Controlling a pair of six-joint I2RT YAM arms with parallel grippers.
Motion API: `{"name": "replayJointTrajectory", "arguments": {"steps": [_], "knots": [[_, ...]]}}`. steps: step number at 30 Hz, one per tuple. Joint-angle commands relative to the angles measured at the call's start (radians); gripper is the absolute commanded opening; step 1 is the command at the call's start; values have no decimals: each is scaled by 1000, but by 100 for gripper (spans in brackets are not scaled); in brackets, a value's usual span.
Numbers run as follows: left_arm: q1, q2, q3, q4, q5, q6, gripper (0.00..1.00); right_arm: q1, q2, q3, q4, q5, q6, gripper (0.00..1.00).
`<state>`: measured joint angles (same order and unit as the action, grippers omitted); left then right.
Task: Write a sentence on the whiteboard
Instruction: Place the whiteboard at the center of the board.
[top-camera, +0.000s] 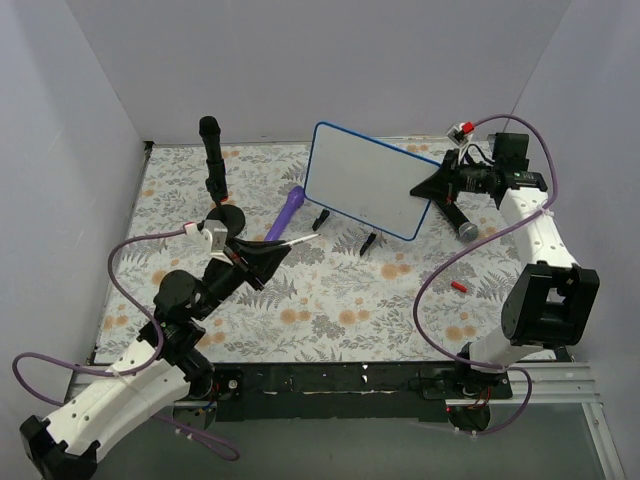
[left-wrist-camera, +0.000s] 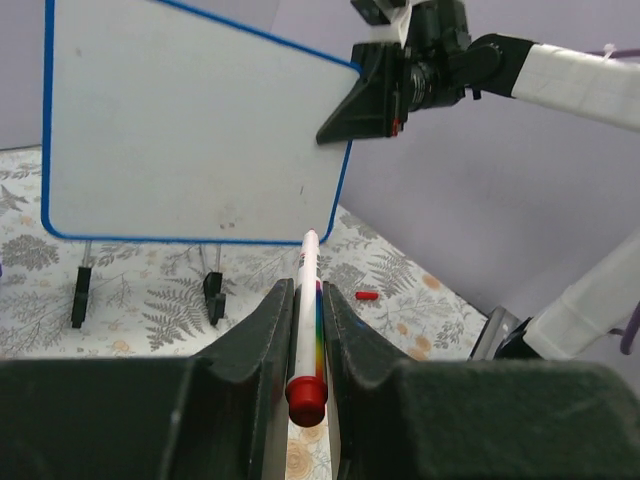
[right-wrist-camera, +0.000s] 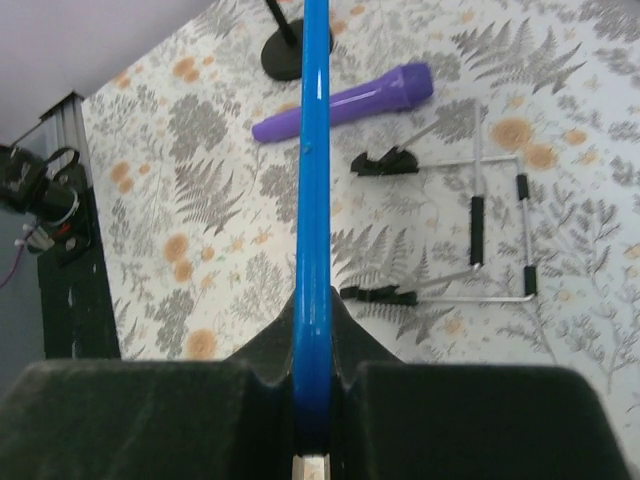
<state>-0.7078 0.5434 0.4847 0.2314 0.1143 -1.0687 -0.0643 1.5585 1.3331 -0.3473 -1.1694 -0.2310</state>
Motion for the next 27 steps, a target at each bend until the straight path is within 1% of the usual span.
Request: {"name": "replayJointTrajectory", "arguments": {"steps": [1, 2, 3, 4, 6, 8, 9, 14, 20, 24, 27], "knots": [[5, -62, 26, 9, 24, -20, 0, -2, -77, 58, -569, -85, -480, 1], [5, -88, 17, 13, 30, -22, 0, -2, -86, 52, -652, -85, -548, 1], [5, -100, 0, 14, 36, -23, 0, -2, -90, 46, -721, -81, -682, 1], [5, -112, -11, 10, 38, -23, 0, -2, -97, 32, -813, -72, -727, 1], [5, -157, -32, 9, 45, -19, 0, -2, -120, -14, -872, -53, -836, 1], [5, -187, -70, 17, 59, -13, 0, 0, -136, -46, -932, -32, -882, 1], [5, -210, -83, 23, 70, -2, 0, 0, -140, -78, -956, -26, -936, 1], [5, -227, -182, 118, 142, 44, 0, 0, -175, -170, -957, -16, -981, 1], [5, -152, -213, 184, 219, 26, 0, -2, -198, -233, -934, -4, -985, 1], [4, -151, -221, 189, 200, 29, 0, -2, -239, -278, -840, 16, -927, 1], [5, -157, -230, 183, 188, 29, 0, -2, -264, -313, -806, 28, -907, 1]]}}
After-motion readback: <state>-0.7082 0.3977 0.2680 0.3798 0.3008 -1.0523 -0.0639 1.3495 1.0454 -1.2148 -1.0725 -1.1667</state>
